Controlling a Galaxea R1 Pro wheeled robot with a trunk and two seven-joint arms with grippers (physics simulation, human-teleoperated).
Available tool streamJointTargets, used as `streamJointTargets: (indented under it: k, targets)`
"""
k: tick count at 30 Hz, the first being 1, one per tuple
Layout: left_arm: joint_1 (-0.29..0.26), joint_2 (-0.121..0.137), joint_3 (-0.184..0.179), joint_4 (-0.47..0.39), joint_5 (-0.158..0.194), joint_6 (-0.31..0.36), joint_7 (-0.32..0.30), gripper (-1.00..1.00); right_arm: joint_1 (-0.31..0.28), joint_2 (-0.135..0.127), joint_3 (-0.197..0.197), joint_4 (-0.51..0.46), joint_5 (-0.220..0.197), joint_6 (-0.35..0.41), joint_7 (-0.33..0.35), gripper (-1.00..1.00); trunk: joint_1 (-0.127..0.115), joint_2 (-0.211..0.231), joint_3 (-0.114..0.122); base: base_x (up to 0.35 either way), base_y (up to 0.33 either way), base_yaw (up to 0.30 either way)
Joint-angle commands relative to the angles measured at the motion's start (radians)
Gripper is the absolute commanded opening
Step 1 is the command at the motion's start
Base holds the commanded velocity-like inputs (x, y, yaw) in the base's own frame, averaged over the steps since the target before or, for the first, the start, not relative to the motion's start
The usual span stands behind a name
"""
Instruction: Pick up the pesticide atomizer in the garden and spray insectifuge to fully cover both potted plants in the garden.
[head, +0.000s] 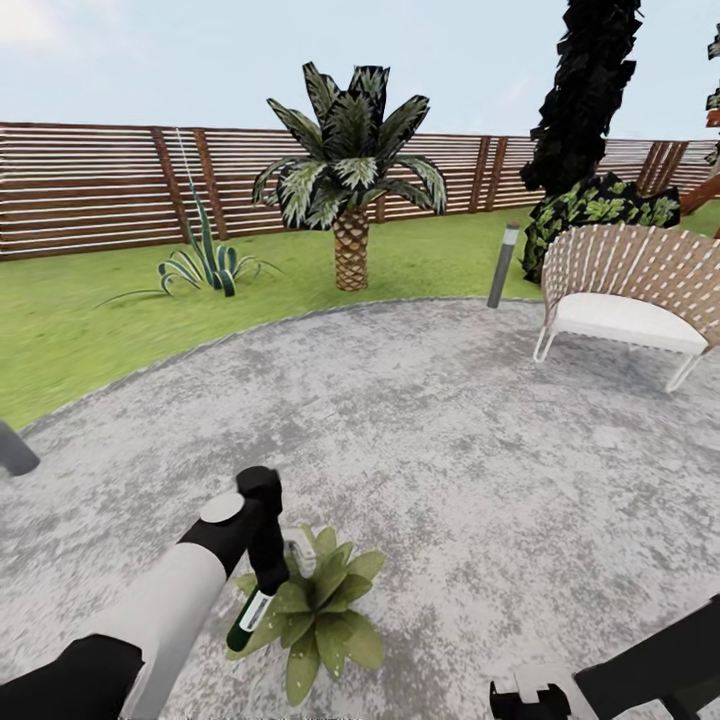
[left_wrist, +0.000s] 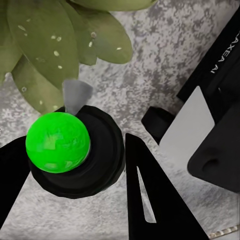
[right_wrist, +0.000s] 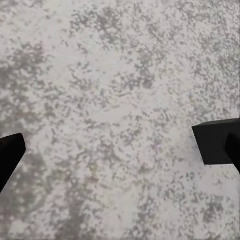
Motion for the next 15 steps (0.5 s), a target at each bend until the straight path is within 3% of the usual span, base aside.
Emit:
streamJointTargets:
  k: [1,5,11,15]
  targets:
    - [-0.002,-0.002,-0.002,-0.001,-0.008,0.013,-0.009,-1.00,-0.001,0.000,0.003,0.001,0.010,0.000,-0.008,1.00,0.000,0.000,-0.002,0.000,0.000,0.162]
    - [-0.007,-0.006,-0.003,-0.003,-0.009,0.032,-0.009,-1.00,-0.001,0.000,0.003,0.000,0.010,0.000,-0.008,1.00,0.000,0.000,-0.006,0.000,0.000,0.138]
    - [-0.003,-0.006,-0.013,0.011,-0.015,0.097,-0.009,-1.00,-0.001,-0.002,0.005,0.001,0.013,-0.001,-0.008,1.00,0.000,0.000,-0.007,0.000,0.000,0.015]
    - [0.003,0.008,-0.010,0.053,-0.070,0.198,-0.009,-1.00,0.000,-0.004,0.005,0.004,0.014,0.000,-0.008,1.00,0.000,0.000,-0.007,0.000,0.000,0.000]
